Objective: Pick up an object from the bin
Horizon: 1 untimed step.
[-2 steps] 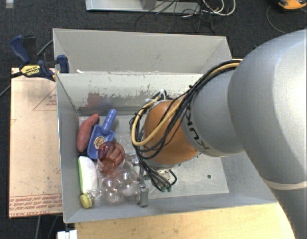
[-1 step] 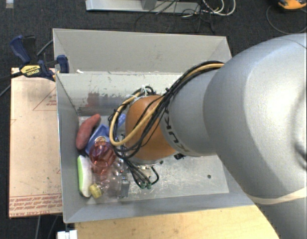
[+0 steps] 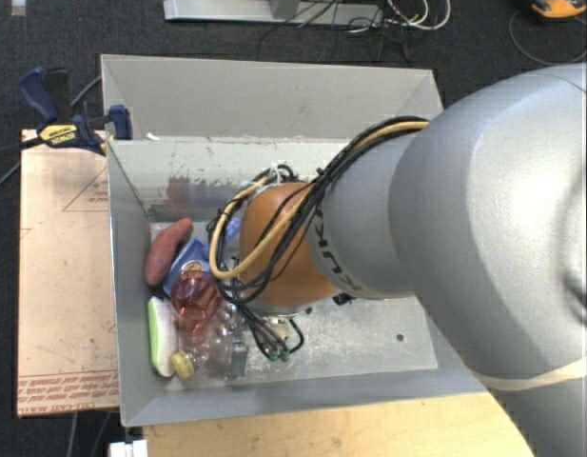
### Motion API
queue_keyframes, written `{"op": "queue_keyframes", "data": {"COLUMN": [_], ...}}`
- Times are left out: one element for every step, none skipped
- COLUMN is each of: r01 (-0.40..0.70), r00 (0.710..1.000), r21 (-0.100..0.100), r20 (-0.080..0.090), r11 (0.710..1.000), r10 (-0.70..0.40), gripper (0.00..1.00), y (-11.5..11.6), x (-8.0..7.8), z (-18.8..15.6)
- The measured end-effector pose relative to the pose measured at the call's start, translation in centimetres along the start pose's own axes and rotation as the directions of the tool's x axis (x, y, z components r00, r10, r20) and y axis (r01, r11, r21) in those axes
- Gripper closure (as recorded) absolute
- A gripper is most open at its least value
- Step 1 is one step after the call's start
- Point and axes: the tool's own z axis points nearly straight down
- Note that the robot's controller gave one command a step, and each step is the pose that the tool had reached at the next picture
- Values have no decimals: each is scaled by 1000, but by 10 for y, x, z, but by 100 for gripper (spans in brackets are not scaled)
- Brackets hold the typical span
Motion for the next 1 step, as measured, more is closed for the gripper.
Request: {"op": "queue_keyframes", "data": {"r01": [0], "r00": [1000], "r21": [0], "r20": [0], "r11": [1000], "r10": [0], "gripper": [100], "y": [0], "x": [0], "z": [0]}}
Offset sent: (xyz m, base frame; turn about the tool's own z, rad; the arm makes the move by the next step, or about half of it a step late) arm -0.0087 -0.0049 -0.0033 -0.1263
